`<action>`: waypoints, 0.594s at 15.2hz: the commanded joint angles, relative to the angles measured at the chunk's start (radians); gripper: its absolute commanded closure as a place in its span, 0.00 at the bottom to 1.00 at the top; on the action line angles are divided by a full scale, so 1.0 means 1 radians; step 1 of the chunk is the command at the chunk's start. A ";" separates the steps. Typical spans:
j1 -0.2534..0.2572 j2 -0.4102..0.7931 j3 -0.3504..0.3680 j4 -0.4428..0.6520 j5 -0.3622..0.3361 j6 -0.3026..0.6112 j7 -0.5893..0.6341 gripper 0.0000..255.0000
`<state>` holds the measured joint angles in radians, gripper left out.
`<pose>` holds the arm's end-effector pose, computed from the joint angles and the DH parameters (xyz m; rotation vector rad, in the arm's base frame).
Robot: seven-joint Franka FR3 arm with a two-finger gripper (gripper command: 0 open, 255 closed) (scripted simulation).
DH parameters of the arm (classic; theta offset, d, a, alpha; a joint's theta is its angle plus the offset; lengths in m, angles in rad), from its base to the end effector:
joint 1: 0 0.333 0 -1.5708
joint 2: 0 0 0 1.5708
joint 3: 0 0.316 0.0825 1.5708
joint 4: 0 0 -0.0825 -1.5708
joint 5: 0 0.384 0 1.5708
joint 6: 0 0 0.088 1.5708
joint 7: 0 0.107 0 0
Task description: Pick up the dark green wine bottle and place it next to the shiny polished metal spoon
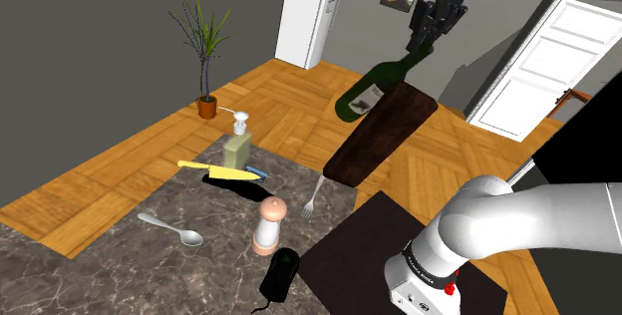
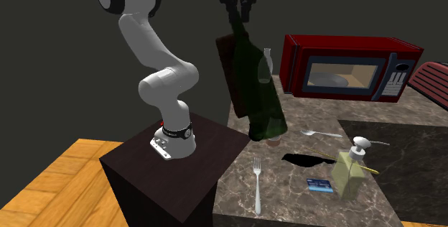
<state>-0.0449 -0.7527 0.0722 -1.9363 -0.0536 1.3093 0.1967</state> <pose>0.2697 0.0157 0.7459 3.0322 -0.3086 0.2052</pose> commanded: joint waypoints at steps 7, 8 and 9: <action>-0.006 0.078 0.002 0.180 -0.005 -0.100 -0.008 1.00; -0.007 0.089 0.002 0.204 -0.006 -0.113 -0.008 1.00; -0.007 0.100 0.003 0.228 -0.006 -0.126 -0.009 1.00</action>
<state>-0.0514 -0.6625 0.0767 -1.7348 -0.0581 1.1984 0.1906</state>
